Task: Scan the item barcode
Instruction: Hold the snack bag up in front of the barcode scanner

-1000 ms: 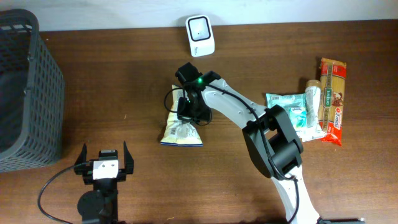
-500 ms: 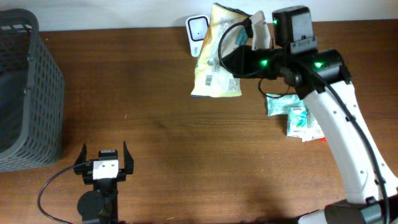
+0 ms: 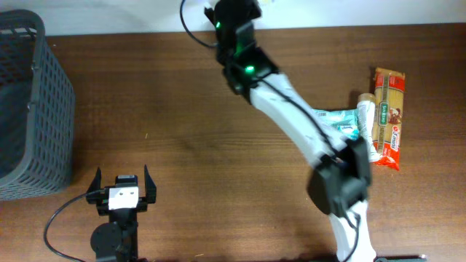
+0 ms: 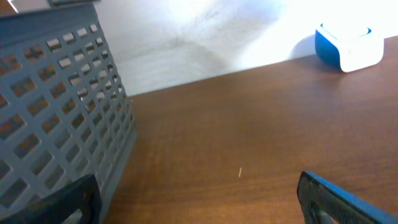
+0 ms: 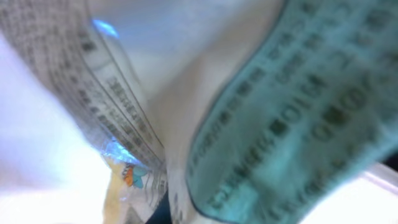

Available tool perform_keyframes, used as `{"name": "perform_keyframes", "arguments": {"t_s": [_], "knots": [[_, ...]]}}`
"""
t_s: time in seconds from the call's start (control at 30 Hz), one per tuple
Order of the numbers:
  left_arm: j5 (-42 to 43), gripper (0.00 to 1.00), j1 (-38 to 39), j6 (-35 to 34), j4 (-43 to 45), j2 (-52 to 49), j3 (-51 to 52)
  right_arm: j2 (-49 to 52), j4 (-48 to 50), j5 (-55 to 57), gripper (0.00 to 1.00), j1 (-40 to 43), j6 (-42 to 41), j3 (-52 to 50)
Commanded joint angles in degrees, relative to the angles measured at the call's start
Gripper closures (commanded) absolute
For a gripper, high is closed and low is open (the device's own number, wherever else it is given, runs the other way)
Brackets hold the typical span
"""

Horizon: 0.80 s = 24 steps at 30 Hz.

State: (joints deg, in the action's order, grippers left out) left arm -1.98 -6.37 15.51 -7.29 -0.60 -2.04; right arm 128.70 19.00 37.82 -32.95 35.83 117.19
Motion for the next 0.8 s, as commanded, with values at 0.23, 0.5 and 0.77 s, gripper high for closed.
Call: {"name": "perform_keyframes", "arguments": {"t_s": [0.23, 0.5, 0.77], "knots": [[-0.2, 0.01, -0.3, 0.9, 0.0, 0.2, 0.2, 19.2, 19.3, -13.7, 0.96, 5.0, 29.5, 1.0], [-0.2, 0.01, -0.3, 0.9, 0.0, 0.2, 0.2, 19.3, 19.4, -17.9, 0.96, 5.1, 29.5, 1.0], [-0.2, 0.01, -0.3, 0.9, 0.0, 0.2, 0.2, 18.5, 19.4, -17.6, 0.96, 3.4, 25.3, 1.0]]}}
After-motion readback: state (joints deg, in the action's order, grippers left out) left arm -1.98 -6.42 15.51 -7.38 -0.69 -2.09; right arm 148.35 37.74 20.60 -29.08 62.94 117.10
